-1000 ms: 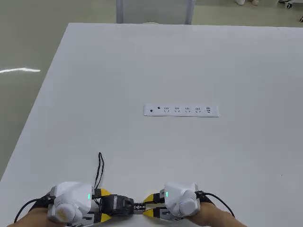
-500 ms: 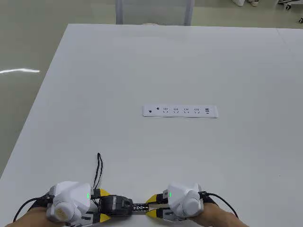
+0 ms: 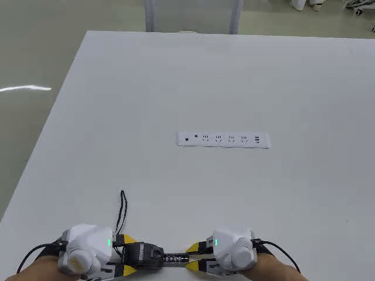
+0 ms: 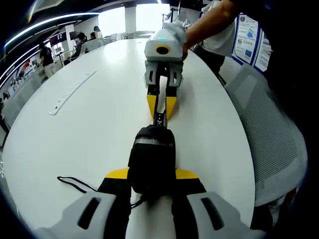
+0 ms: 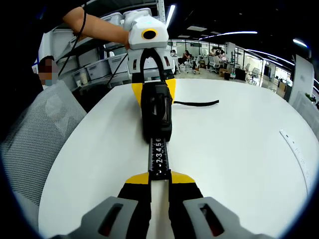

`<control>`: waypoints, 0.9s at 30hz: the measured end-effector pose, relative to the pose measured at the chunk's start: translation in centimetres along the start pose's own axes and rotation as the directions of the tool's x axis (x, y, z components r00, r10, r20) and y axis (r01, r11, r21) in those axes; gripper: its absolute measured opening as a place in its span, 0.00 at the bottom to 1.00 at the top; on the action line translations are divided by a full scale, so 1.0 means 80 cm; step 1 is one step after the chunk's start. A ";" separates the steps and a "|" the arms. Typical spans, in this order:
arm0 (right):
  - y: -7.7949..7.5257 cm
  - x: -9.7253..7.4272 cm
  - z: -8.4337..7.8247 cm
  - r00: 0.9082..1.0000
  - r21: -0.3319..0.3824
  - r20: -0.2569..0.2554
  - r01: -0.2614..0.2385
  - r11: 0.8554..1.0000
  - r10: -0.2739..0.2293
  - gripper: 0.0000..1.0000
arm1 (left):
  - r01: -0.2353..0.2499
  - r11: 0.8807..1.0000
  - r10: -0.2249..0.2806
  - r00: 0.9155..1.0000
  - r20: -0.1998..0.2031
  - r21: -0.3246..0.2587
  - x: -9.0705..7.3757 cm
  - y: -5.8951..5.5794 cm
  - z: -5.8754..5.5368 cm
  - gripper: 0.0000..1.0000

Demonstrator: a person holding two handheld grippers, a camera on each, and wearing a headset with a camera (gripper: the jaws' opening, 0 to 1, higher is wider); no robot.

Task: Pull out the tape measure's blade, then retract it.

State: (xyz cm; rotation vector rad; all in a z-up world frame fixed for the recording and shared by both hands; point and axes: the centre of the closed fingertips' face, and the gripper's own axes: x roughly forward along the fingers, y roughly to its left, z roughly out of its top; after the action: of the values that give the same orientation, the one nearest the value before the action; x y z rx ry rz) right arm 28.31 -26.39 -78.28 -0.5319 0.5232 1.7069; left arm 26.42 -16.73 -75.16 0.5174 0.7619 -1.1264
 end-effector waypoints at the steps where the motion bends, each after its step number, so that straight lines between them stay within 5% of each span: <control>1: 0.000 0.000 0.000 1.000 0.002 0.000 0.000 1.000 0.000 0.10 | 0.000 1.000 0.000 1.000 0.000 0.000 0.000 0.000 0.000 0.27; 27: 0.001 -0.021 -0.018 1.000 0.015 -0.012 0.001 1.000 -0.001 0.10 | 0.008 1.000 -0.008 1.000 -0.004 0.000 0.001 -0.001 0.001 0.27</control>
State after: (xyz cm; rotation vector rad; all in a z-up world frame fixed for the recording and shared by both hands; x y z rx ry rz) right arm 28.60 -28.56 -78.37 -0.5323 0.5439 1.6988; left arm 26.38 -16.87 -75.20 0.5178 0.7682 -1.1328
